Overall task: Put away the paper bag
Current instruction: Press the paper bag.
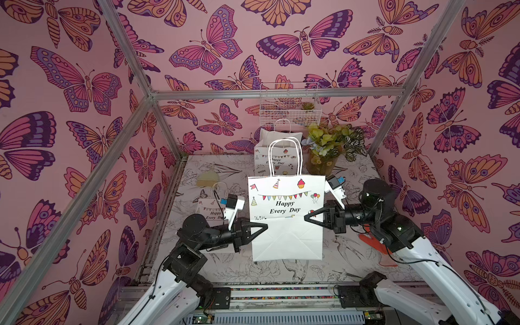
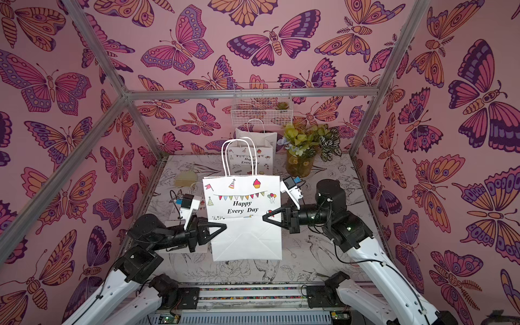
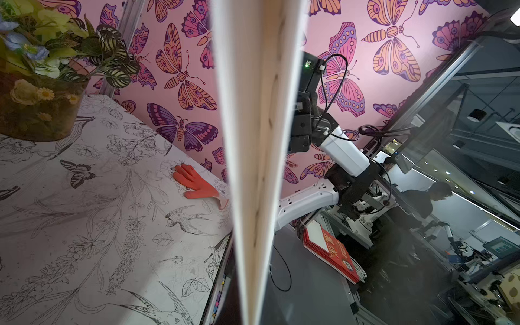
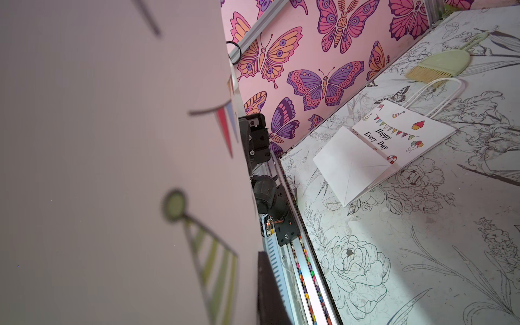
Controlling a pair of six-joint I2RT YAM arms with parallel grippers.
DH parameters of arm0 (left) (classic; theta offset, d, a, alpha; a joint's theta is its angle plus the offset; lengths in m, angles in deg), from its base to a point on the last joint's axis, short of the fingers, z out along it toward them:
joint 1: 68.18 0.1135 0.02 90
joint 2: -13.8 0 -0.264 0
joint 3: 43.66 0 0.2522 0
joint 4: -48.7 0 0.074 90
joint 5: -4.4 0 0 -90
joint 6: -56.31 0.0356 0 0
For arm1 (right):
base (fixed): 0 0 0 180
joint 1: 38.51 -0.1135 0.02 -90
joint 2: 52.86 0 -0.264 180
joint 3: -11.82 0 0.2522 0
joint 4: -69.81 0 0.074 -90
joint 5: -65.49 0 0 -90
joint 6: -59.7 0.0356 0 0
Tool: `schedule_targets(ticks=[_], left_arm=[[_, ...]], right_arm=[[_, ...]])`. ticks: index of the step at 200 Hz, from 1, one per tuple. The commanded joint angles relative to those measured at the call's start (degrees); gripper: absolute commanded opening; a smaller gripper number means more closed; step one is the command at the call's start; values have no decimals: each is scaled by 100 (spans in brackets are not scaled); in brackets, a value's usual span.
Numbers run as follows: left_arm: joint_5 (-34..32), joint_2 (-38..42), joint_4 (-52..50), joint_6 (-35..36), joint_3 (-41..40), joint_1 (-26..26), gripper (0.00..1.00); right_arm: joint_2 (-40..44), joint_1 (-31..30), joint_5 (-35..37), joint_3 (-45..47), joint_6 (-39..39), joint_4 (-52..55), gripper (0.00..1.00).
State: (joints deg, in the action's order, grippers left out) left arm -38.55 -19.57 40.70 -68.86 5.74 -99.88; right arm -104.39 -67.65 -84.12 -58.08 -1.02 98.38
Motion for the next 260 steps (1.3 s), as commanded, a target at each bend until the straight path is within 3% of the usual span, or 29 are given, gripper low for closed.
schedule_targets(ticks=[1, 13, 42, 75, 122, 159, 182, 188, 215, 260], left_arm=[[-375, 317, -104, 8, -8, 34, 13], [-394, 373, -73, -30, -63, 35, 21], [-388, 332, 270, -155, -219, 33, 21], [-417, 313, 563, -269, -433, 39, 4], [-428, 292, 602, -289, -470, 39, 0], [-463, 249, 612, -288, -608, 34, 0], [-550, 286, 628, -281, -696, 33, 0], [-585, 295, 632, -287, -715, 33, 0], [-666, 339, 743, -379, -760, 38, 0], [-541, 45, 1180, -535, -697, 33, 1]], right_arm=[[73, 32, 3, 123, 222, -254, 0], [51, 15, -15, 226, 352, -424, 0], [14, -81, -19, 268, 622, -830, 0], [-86, -117, -136, -2, 315, -245, 0], [46, -140, -42, 296, 570, -645, 0], [73, -140, 297, 170, 642, -862, 34], [14, -143, 380, -41, 558, -899, 40], [-12, -144, 419, -121, 458, -779, 37], [-142, -144, 468, -417, 167, -349, 0], [-138, -144, 477, -297, 298, -519, 0]])
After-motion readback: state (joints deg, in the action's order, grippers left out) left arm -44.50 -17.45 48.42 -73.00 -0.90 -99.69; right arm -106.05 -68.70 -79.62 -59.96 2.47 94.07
